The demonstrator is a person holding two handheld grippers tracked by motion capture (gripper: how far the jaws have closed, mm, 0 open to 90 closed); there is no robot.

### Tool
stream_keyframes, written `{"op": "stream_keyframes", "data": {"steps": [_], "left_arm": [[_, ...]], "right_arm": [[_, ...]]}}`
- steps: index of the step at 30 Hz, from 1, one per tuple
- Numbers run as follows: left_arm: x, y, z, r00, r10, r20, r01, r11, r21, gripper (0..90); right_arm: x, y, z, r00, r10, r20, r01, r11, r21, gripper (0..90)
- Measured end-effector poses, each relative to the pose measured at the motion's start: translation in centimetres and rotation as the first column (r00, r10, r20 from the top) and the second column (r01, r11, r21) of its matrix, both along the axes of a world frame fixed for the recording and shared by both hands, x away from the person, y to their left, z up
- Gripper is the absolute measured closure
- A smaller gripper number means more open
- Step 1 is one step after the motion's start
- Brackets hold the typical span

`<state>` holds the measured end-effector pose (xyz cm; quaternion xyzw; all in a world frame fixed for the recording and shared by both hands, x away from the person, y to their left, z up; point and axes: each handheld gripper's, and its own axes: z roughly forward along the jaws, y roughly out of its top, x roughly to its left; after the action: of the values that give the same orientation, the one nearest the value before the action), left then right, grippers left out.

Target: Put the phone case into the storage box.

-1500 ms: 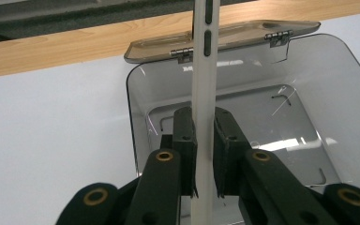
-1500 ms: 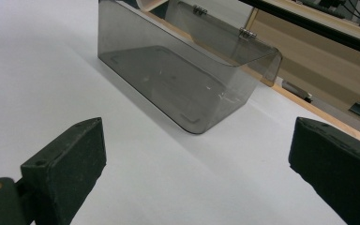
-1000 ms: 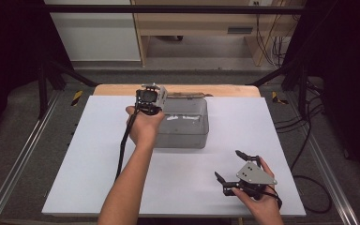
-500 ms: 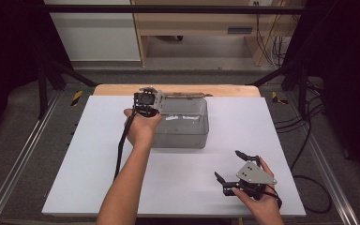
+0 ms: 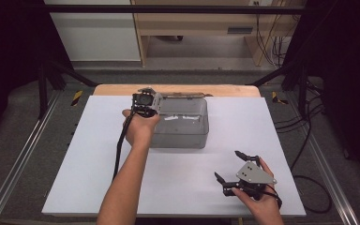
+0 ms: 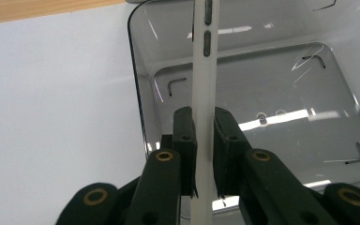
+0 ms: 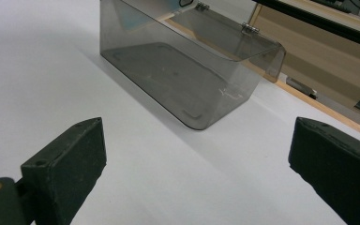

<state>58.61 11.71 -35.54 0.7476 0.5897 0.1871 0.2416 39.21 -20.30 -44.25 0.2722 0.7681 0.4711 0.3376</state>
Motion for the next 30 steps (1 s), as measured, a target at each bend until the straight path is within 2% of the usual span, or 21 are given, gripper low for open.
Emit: {"op": "stream_keyframes", "data": {"steps": [17, 30], "left_arm": [[0.1, 0.4, -0.8, 0.9995, -0.007, -0.03, 0.008, 0.9997, 0.021, 81.1], [0.3, -0.2, -1.6, 0.9985, -0.018, -0.052, 0.019, 0.9995, 0.025, 81.1]], "right_arm": [[0.0, 0.0, 0.0, 1.0, 0.003, -0.005, -0.003, 1.0, -0.001, 4.8], [0.0, 0.0, 0.0, 1.0, 0.005, -0.008, -0.005, 1.0, -0.002, 4.8]]}}
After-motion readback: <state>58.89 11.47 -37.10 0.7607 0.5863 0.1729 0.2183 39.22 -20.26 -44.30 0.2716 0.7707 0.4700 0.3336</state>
